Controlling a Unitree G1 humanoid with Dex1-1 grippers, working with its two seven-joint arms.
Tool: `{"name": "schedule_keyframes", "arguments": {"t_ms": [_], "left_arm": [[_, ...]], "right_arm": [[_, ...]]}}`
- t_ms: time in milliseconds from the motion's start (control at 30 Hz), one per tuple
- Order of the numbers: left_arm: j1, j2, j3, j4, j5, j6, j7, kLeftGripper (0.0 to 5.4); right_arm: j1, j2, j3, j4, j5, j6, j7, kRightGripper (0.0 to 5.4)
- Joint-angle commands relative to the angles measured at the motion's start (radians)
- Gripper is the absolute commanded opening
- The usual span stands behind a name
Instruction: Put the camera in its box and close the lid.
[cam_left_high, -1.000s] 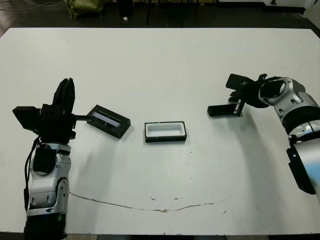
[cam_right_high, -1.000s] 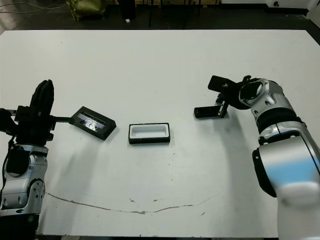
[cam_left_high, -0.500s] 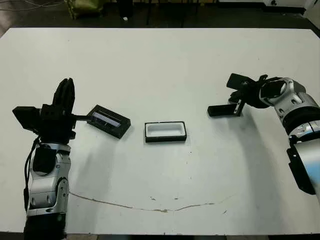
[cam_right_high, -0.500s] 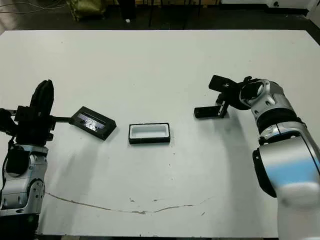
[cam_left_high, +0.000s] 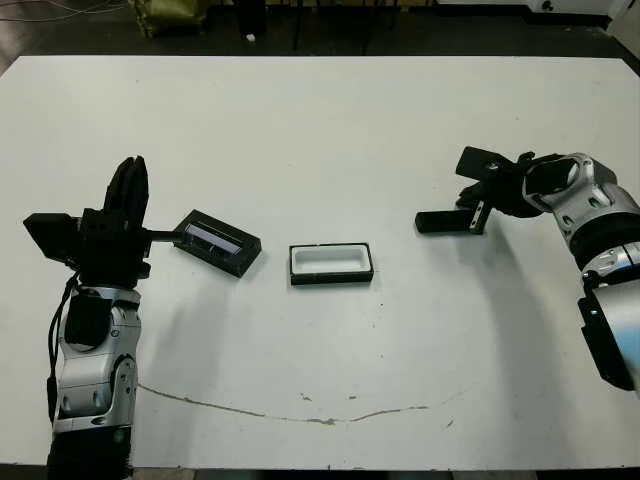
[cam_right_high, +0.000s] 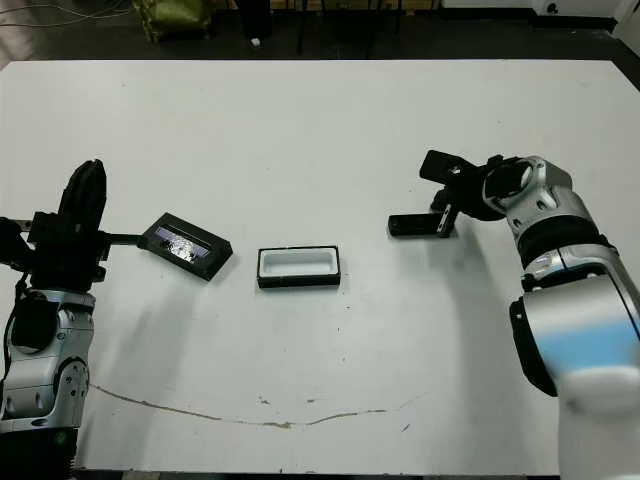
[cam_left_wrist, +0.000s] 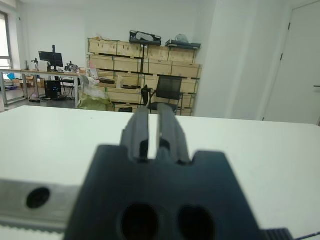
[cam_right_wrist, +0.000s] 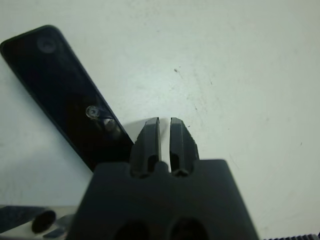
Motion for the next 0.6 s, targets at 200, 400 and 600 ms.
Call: {"name": "schedule_keyframes", "arguments": {"t_ms": [200, 400, 600], "left_arm": [[0.018, 0.010, 0.008, 0.023, -0.003, -0.002, -0.012, 0.03], [0.021, 0.009, 0.011, 0.015, -0.006, 0.008, -0.014, 0.03], [0.021, 0.009, 0.015, 0.014, -0.011, 0.011, -0.016, 0.03]], "right_arm": [[0.045, -0.026, -0.007, -0.001, 0.017, 0.002, 0.064, 0.00], [0.050, -0.044, -0.015, -0.030, 0.036, 0.009, 0.120, 0.00], [0.074, -0.074, -0.009, -0.061, 0.036, -0.051, 0.129, 0.00]]}}
